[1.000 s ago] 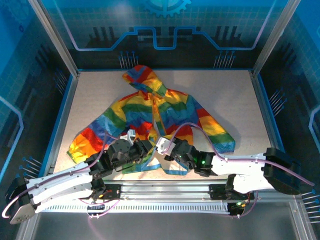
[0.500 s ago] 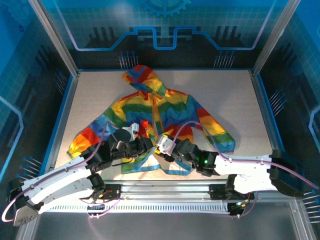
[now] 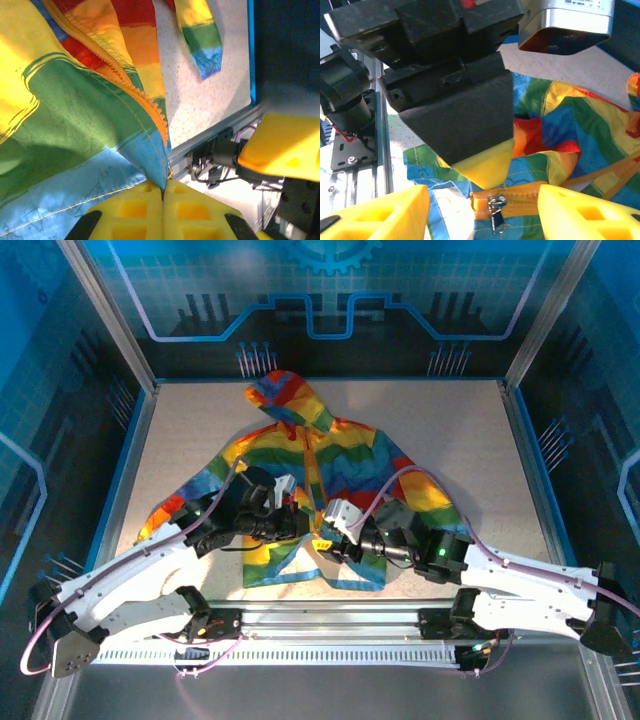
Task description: Zip up the jacket
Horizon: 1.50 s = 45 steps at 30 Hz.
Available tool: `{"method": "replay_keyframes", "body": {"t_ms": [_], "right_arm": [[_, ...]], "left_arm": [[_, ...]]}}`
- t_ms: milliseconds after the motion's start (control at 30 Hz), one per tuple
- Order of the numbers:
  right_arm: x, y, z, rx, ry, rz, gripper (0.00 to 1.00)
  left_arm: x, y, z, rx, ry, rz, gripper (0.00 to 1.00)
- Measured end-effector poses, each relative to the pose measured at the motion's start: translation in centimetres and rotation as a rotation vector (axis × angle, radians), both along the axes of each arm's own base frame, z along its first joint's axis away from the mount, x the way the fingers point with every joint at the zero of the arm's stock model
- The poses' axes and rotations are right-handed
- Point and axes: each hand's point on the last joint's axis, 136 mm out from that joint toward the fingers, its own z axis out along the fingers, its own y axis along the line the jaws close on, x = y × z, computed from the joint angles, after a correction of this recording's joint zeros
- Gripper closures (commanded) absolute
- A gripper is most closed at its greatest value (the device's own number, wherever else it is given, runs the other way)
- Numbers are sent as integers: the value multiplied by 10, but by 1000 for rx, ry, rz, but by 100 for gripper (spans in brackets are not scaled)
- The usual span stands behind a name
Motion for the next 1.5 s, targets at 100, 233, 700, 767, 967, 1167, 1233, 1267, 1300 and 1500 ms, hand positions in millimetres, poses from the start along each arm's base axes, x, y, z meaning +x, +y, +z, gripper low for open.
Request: {"method": "replay_keyframes", "body": {"t_ms": [100, 233, 700, 767, 967, 1167, 1233, 1267, 1300, 1500], "right_arm": [[1, -2, -4, -25, 38, -10, 44], [0, 2, -16, -76, 86, 7, 46], [-1, 11, -34, -145, 146, 35, 91], [-1, 11, -34, -146, 145, 33, 97], [2, 7, -29, -140, 128, 17, 100], [4, 5, -26, -131, 121, 23, 75], [1, 7, -25, -129, 112, 47, 72], [-1, 7, -26, -128, 106, 61, 72], [-2, 7, -26, -127, 98, 70, 71], [-7, 4, -36, -164, 40, 125, 67]], "left_arm": [[-4, 0, 2, 15, -10, -46, 100], [-7, 2, 3, 33, -22, -88, 100], [-14, 7, 1, 78, -28, -150, 100], [-14, 8, 1, 80, -31, -152, 100], [-15, 9, 0, 94, -36, -169, 100], [-15, 9, -3, 108, -39, -185, 100], [-16, 10, -3, 115, -38, -191, 100], [-16, 10, -3, 119, -41, -198, 100], [-16, 10, -3, 123, -41, -202, 100], [-17, 11, -1, 140, -51, -228, 100]]}}
